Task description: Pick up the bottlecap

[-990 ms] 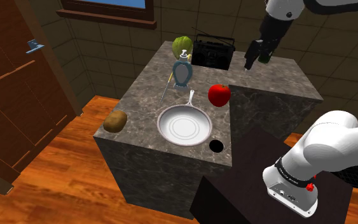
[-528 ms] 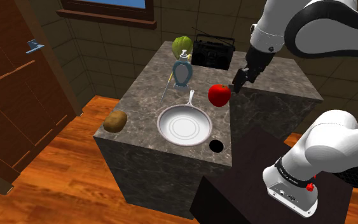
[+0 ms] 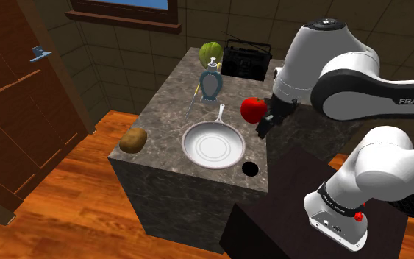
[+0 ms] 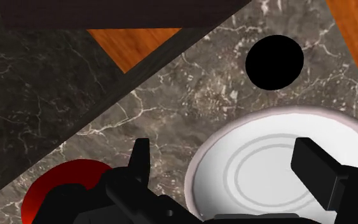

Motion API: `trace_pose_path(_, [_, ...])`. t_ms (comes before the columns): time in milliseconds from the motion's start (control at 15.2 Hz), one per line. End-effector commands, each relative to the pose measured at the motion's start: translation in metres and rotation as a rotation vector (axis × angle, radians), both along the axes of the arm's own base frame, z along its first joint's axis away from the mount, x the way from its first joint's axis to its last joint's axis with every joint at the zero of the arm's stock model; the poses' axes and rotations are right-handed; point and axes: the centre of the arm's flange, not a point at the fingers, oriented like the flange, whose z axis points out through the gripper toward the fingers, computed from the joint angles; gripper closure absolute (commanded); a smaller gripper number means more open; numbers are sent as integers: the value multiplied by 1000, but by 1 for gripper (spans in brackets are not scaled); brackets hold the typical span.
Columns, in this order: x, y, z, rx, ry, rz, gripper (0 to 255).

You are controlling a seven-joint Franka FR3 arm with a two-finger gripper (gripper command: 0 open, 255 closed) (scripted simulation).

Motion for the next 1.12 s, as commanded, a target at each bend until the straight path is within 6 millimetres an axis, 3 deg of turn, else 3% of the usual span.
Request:
trace_pose_path(0, [-2, 17, -21, -1, 1, 6, 0])
trace_pose_path(528, [-20, 69, -107, -8, 9, 30, 0])
trace_pose_path(1056, [-20, 69, -147, -8, 9, 30, 0])
